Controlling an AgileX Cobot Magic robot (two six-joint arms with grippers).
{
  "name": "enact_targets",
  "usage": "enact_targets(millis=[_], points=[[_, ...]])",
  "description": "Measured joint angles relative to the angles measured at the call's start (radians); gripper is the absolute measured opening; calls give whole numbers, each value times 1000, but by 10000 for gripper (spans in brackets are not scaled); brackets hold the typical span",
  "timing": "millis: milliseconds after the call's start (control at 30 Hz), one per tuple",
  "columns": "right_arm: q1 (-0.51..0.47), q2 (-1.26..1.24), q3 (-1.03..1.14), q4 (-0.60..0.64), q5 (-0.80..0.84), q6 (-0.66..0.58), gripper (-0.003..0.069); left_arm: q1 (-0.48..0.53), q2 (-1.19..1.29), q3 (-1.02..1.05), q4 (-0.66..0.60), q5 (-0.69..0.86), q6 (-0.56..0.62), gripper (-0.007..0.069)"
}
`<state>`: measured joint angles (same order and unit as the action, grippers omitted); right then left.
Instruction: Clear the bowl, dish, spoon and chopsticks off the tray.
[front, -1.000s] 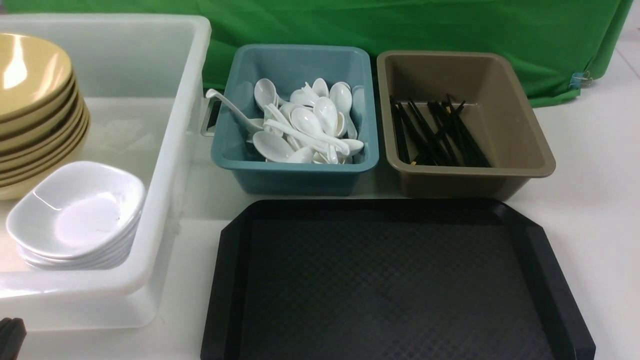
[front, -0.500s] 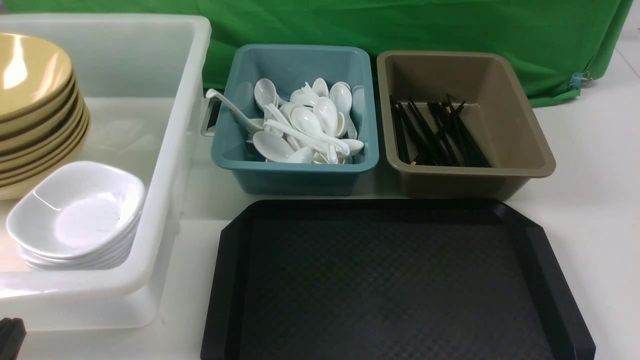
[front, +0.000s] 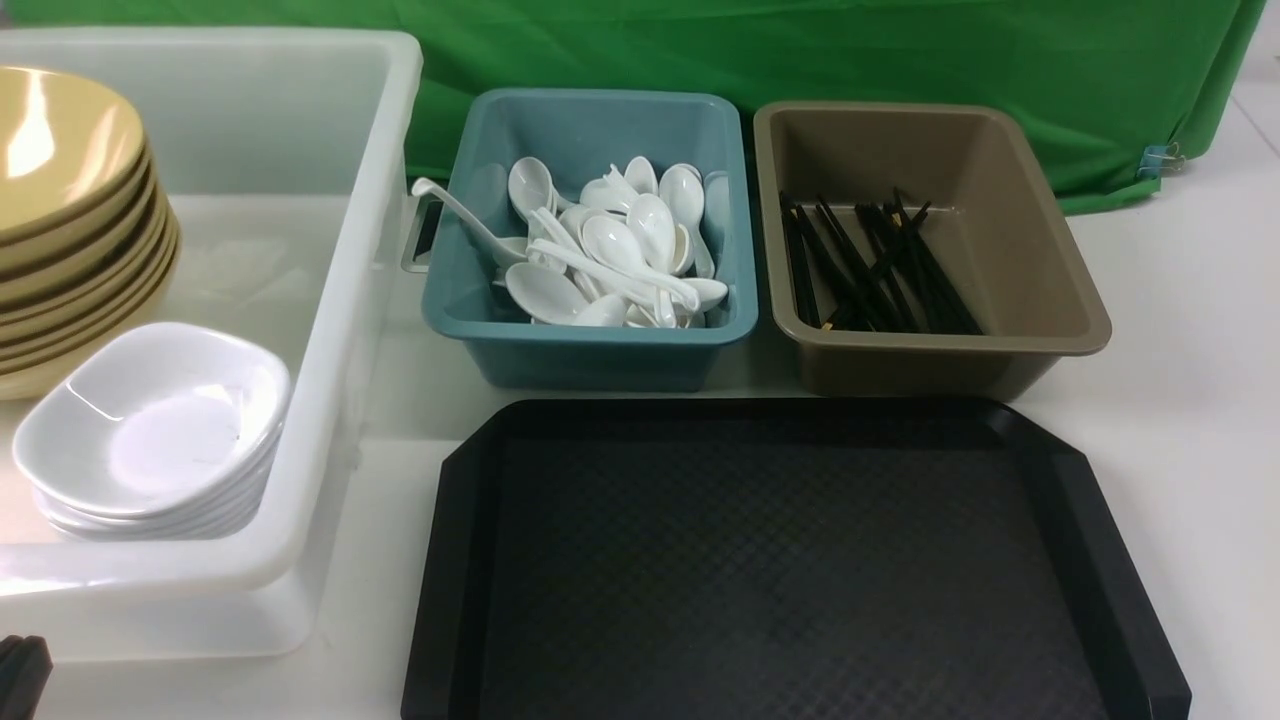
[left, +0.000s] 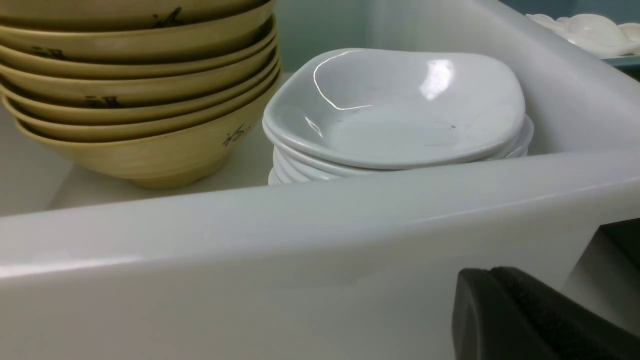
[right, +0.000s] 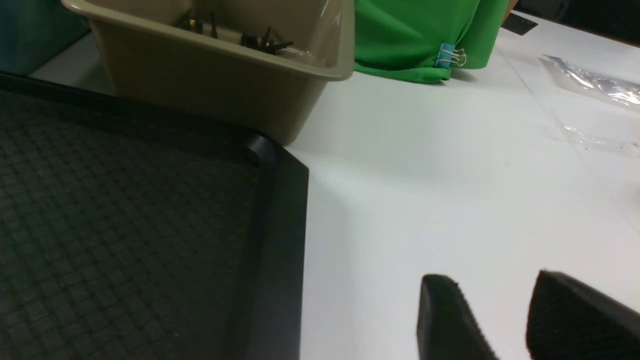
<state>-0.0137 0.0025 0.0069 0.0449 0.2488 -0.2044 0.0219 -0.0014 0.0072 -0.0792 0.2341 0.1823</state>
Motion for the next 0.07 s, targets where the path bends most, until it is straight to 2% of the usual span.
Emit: enact_targets(millis=[67], points=[[0, 0, 0, 0, 0, 0, 242, 0, 0, 0, 0, 0, 0, 3]])
